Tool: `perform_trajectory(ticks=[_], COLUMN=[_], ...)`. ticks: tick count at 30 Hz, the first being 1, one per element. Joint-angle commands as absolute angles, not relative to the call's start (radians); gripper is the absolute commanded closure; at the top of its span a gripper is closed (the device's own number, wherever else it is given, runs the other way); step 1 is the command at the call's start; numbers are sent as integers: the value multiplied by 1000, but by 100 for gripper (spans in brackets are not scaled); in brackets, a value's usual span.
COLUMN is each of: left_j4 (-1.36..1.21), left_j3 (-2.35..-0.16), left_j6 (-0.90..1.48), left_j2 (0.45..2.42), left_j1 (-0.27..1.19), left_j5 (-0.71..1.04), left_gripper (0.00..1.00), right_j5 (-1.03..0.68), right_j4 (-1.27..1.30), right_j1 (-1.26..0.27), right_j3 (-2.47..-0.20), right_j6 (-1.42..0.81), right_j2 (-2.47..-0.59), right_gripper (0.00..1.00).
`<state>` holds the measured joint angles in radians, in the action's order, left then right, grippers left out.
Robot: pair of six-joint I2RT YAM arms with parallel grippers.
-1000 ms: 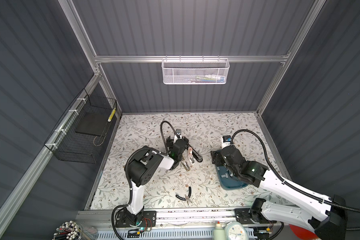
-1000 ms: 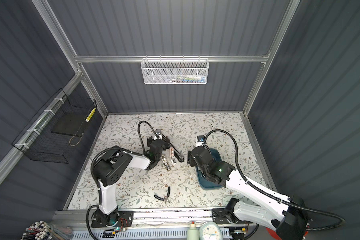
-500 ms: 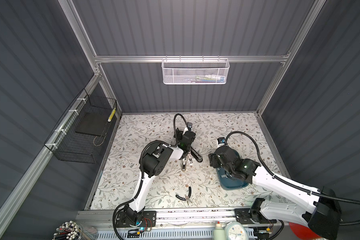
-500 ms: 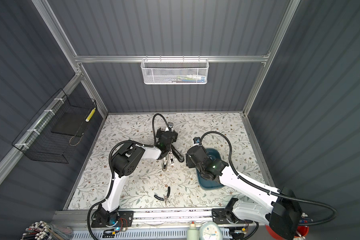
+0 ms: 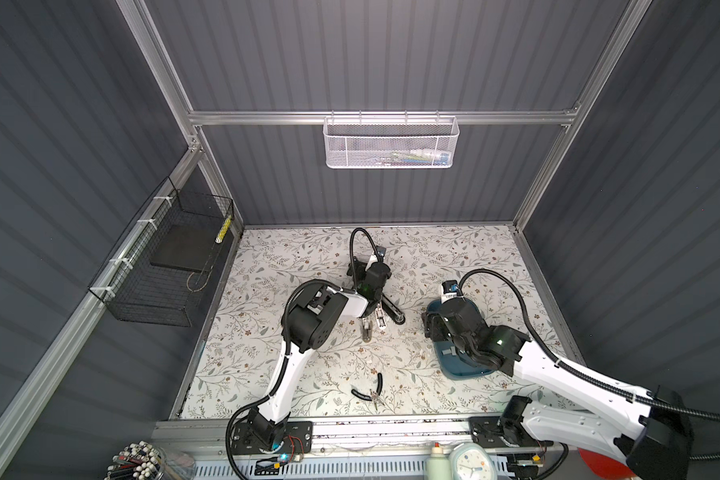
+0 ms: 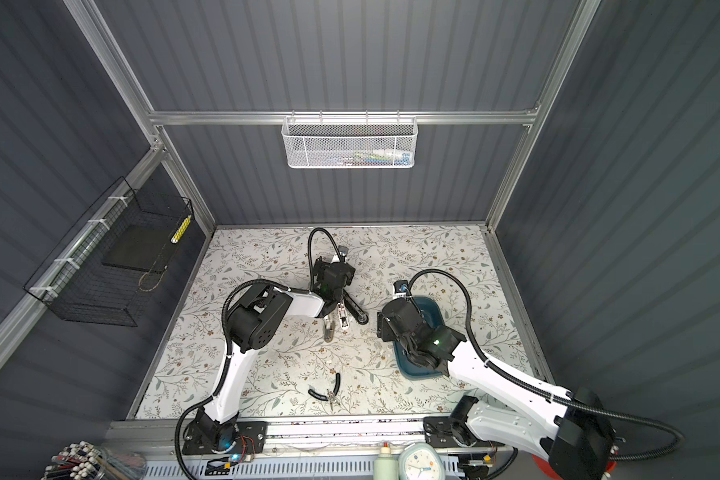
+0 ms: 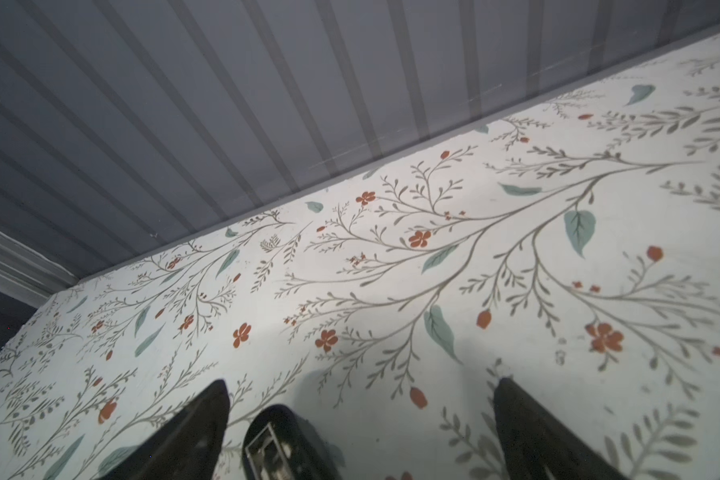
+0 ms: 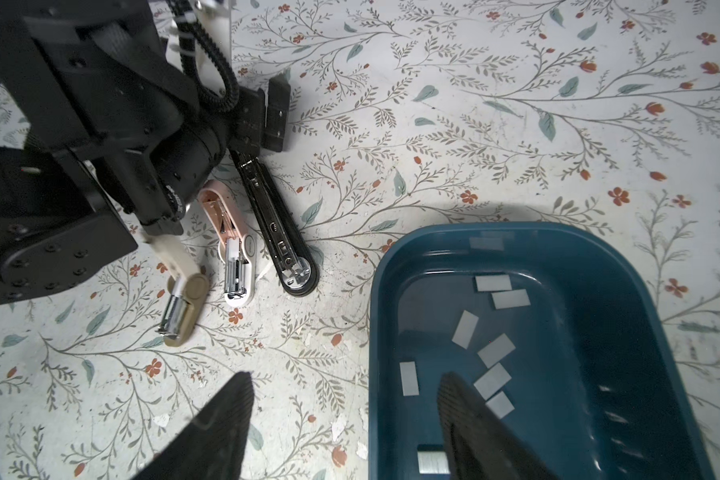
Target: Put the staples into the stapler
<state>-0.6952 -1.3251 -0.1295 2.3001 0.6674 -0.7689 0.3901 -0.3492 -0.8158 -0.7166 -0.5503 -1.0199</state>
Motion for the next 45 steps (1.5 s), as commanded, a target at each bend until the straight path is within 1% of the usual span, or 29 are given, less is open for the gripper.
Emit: perform_trajectory(ticks=[1, 2, 3, 5, 6, 9, 10, 13, 16, 17, 21, 24, 27, 29, 32, 37, 39, 40, 42, 44, 45], left_j4=[-879, -996, -1121, -1508, -1533, -1445, -1379, -1061, -943, -877, -669, -533, -377, -349, -343, -362, -373, -388, -422, -439, -449], left_j3=[-1293, -1242, -1178, -1016, -989, -1021, -1045, -1137, -1179, -1194, -1215, -1209, -1186, -1133, -1065, -1047, -1056, -1059, -1057, -1052, -1043], left_j6=[-95, -121, -149, -238, -238, -223, -207, -124, -101, -86, 19, 116, 238, 282, 284, 262, 263, 261, 246, 230, 230], left_j2=[2265, 2264, 2266, 2317, 2317, 2294, 2287, 2243, 2215, 2191, 2086, 2010, 1930, 1873, 1816, 1836, 1869, 1883, 1904, 1913, 1911], left_j1=[663, 668, 670, 670, 671, 666, 657, 639, 627, 626, 605, 566, 495, 449, 427, 412, 404, 397, 382, 377, 376], left_j5=[-997, -1027, -997, -816, -757, -780, -794, -822, -840, -837, -775, -714, -620, -551, -532, -459, -458, -448, -402, -396, -409], left_gripper=[1, 1, 1, 1, 1, 1, 1, 1, 1, 1, 1, 1, 1, 1, 1, 1, 6, 10, 16, 17, 15], right_j5=[426, 430, 430, 434, 434, 421, 413, 397, 384, 366, 268, 258, 256, 248, 224, 183, 162, 155, 140, 130, 130], right_j4=[-381, -383, -396, -420, -420, -410, -404, -395, -367, -359, -295, -262, -250, -233, -188, -163, -153, -148, -142, -133, -127], right_j1=[-808, -805, -802, -798, -797, -793, -793, -790, -787, -787, -809, -858, -915, -946, -978, -1011, -1014, -1015, -1017, -1018, -1019], right_j3=[-704, -709, -715, -726, -730, -745, -750, -758, -760, -762, -762, -785, -846, -888, -936, -1023, -1047, -1059, -1081, -1098, -1105], right_j6=[-567, -567, -565, -564, -564, -564, -564, -557, -550, -537, -471, -456, -458, -467, -486, -505, -515, -521, -531, -537, -542], right_j2=[-991, -993, -998, -1014, -1025, -1063, -1076, -1107, -1113, -1144, -1165, -1211, -1305, -1369, -1450, -1585, -1631, -1653, -1690, -1722, -1738], right_gripper=[27, 27, 27, 27, 27, 27, 27, 27, 28, 30, 39, 40, 41, 42, 41, 44, 46, 48, 49, 50, 50])
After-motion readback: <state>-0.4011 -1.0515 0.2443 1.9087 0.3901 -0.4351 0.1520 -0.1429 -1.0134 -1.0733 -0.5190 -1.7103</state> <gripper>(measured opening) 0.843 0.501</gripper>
